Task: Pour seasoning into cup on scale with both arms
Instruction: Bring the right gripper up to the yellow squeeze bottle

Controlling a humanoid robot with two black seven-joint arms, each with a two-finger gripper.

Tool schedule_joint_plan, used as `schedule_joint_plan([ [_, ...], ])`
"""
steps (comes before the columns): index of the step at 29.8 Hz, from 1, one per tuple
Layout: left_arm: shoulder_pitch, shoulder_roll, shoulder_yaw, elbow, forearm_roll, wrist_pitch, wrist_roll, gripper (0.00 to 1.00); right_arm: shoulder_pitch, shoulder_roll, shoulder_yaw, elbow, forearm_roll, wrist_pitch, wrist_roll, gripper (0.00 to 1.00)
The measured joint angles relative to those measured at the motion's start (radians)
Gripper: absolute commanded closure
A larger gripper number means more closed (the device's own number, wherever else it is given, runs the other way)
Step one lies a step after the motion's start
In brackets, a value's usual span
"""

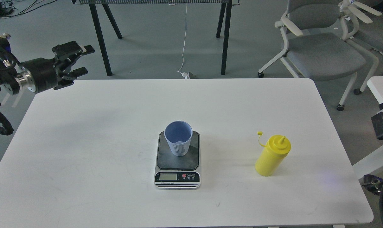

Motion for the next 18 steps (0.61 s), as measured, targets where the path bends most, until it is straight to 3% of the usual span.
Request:
schedule_joint_plan([
  [6, 0.006, -0.004, -0.002, 0.0, -0.001, 0.0, 0.0, 0.0, -0.091, -0.003, -0.086, 0.044, -0.09, 0.0, 0.0, 0.01],
  [18, 0.045, -0.001, -0.004, 0.0, -0.006, 0.0, 0.0, 0.0, -0.085, 0.06, -0.357, 0.032, -0.27, 0.0, 0.011, 0.01],
])
